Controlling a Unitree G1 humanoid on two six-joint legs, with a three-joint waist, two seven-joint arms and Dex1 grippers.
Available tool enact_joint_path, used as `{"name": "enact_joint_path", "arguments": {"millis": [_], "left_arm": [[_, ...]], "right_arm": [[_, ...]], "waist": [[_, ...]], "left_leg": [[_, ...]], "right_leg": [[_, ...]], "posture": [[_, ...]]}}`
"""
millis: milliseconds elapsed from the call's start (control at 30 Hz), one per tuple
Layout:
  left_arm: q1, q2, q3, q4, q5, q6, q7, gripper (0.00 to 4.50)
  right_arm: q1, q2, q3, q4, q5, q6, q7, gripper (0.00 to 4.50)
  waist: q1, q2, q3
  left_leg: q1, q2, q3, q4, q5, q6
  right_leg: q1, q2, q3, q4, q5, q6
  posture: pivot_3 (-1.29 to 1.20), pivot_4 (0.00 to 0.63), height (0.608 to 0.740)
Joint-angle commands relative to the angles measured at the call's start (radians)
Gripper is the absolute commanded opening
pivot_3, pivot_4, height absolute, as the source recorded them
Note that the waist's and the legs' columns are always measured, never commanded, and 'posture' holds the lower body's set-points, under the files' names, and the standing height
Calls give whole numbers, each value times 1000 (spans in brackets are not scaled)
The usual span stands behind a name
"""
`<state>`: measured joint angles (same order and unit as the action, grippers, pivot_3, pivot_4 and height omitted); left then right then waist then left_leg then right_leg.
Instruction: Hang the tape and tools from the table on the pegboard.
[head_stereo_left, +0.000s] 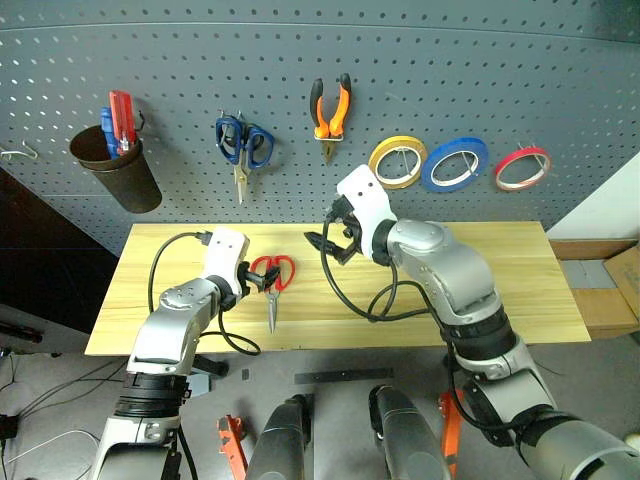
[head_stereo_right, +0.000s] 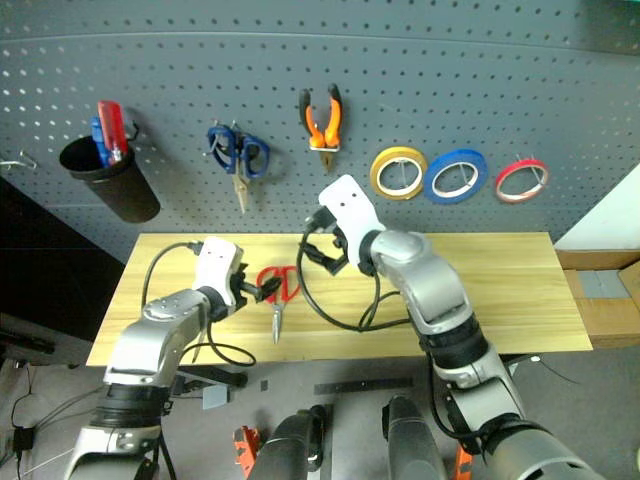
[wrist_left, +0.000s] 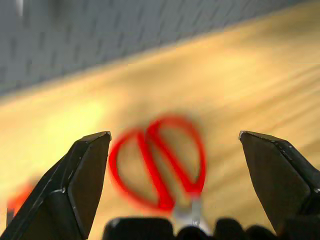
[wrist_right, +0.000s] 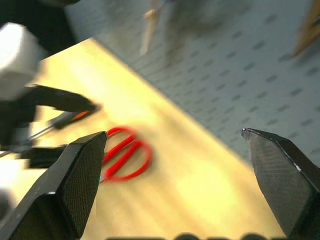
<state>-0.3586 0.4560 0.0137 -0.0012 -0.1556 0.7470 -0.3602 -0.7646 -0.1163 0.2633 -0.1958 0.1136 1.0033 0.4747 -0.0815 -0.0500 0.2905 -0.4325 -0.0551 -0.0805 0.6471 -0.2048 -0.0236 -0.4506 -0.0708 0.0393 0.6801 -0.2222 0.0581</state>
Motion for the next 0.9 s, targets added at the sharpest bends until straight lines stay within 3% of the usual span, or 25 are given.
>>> {"name": "enact_joint_path", "arguments": {"millis": [33, 333, 533, 633, 900], "left_arm": [[-12, -71, 8, 24, 13, 66, 82, 4439], [-133, -208, -13, 279, 79, 122, 224, 4439], [-191, -271, 73, 381, 60, 114, 304, 4439], [-189, -288, 88, 379, 51, 129, 308, 3829], [-164, -301, 100, 350, 51, 113, 297, 1060]], "right_arm": [[36, -17, 29, -131, 66, 83, 35, 4478], [68, -35, 61, -203, 127, 152, 26, 4478], [60, -55, 60, -200, 133, 151, 19, 4478], [57, -73, 62, -206, 140, 152, 24, 4500], [45, -106, 60, -203, 157, 142, 25, 4500]], "waist": [[2, 0, -2], [9, -1, -4], [12, -1, -5], [12, -1, -6], [12, 0, -17]], "left_leg": [[0, 0, 0, 0, 0, 0], [0, 0, 0, 0, 0, 0], [0, -1, 0, 0, 0, 0], [0, -1, 0, 0, 0, 0], [1, -1, 0, 0, 0, 0]], "right_leg": [[0, 0, 0, 0, 0, 0], [1, 0, -1, 0, 0, 0], [1, -1, 0, -1, 0, 0], [1, -1, 0, -1, 0, 0], [2, -1, -1, -1, 0, 0]], "posture": [[-41, 231, 740], [-44, 239, 740], [-60, 240, 740], [-61, 239, 740], [-70, 228, 740]]}}
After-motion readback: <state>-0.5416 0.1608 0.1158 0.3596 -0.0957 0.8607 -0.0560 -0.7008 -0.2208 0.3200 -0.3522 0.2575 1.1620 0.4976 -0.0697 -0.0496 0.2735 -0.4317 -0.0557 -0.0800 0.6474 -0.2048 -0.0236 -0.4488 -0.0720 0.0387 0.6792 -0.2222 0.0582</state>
